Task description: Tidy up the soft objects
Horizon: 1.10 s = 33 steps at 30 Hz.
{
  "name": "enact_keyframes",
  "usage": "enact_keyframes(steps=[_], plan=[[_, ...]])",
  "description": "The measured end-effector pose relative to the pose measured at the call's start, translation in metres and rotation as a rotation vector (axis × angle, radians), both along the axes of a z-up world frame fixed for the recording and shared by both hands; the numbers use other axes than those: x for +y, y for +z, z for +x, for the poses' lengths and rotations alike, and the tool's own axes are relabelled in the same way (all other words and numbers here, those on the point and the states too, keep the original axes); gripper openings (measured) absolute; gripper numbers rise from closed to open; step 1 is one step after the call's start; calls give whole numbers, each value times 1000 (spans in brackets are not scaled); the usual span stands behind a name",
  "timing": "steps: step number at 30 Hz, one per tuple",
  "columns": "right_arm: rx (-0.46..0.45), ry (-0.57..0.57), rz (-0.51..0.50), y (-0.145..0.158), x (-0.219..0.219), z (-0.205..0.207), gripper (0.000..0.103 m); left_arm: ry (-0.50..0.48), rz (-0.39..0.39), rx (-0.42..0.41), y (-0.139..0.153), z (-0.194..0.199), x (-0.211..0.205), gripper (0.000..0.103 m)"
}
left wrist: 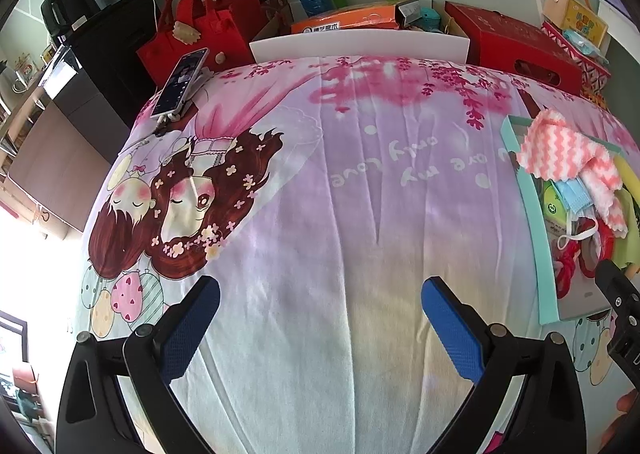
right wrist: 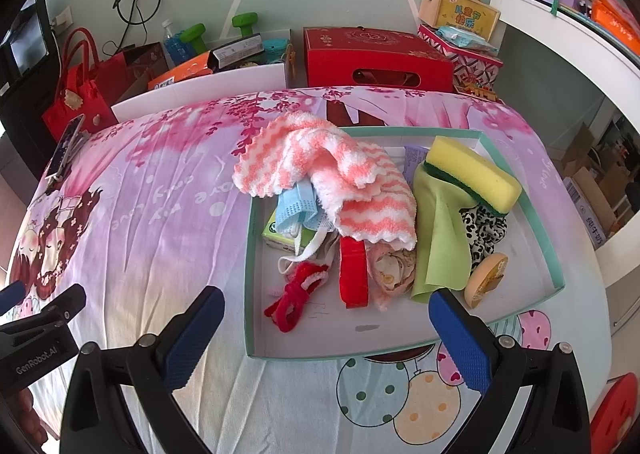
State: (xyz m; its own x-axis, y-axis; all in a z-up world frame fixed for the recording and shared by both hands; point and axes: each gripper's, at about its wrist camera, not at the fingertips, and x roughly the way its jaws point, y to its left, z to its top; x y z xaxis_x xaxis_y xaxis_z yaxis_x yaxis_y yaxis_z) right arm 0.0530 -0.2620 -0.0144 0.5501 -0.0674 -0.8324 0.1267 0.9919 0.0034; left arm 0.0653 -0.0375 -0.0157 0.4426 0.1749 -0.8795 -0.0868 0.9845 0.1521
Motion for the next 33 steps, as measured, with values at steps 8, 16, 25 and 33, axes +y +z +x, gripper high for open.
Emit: enact_keyframes(steps=[8, 16, 25, 33], plan=[[1, 0, -1, 0, 0, 0, 103, -9, 4, 4, -1, 0, -1, 101], [4, 6, -3, -1, 1, 1, 103, -16, 8, 10, -3, 1, -1, 101], [5, 5, -4, -1, 1, 1, 103, -19, 11, 15, -4, 1, -2, 101], [5, 5, -4, -1, 1, 1, 103, -26, 16, 18, -5, 0, -2, 101]])
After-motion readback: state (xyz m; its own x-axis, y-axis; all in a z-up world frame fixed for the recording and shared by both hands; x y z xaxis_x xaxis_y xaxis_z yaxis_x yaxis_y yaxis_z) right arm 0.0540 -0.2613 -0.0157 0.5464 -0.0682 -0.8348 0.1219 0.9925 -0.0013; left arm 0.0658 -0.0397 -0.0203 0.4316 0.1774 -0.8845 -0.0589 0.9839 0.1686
